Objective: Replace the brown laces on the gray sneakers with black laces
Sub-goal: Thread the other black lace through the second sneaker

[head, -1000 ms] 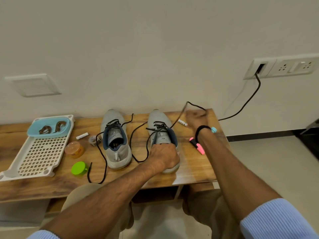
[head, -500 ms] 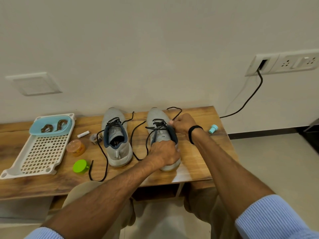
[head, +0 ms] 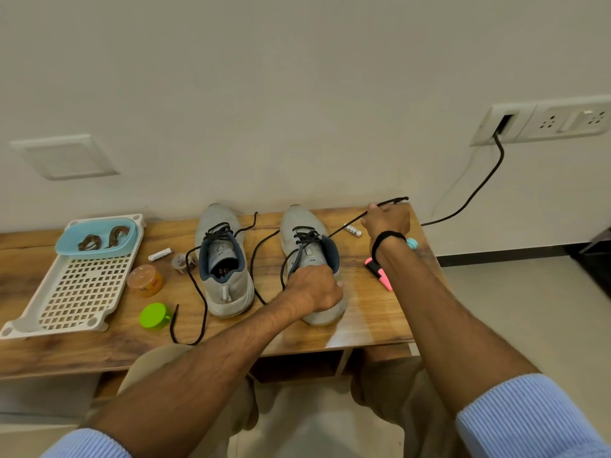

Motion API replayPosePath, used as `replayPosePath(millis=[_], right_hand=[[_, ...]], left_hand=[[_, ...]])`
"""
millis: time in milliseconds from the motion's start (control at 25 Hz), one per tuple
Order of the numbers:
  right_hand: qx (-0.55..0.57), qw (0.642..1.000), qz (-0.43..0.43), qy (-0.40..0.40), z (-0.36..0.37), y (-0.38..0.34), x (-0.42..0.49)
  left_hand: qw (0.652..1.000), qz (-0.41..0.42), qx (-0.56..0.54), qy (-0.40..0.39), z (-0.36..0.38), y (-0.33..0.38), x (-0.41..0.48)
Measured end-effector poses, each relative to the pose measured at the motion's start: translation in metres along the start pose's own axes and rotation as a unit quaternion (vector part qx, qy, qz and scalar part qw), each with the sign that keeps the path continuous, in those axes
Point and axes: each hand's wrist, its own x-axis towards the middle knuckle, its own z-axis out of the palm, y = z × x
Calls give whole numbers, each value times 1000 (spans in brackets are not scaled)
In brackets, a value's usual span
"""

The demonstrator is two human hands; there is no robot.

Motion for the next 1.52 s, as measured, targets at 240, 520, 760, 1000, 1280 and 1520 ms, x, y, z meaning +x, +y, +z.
replayPosePath(millis=[240, 520, 760, 1000, 1280, 1520], right_hand=[[61, 998, 11, 6, -2, -8, -7], [-128, 918, -292, -233, -15, -45, -38], [-266, 805, -447, -285, -23, -36, -37], [-300, 905, -296, -64, -34, -37, -17], [-208, 843, -371, -328, -9, -40, -56], [-267, 833, -410, -260, -1, -30, -51]], left_hand=[[1000, -9, -12, -20, -5, 1, 0], [996, -10, -89, 17, -51, -9, -8], [950, 64, -161, 258, -97, -56, 13], [877, 51, -469, 90, -104, -57, 9], [951, 56, -296, 66, -97, -49, 9], [966, 67, -244, 57, -102, -56, 9]])
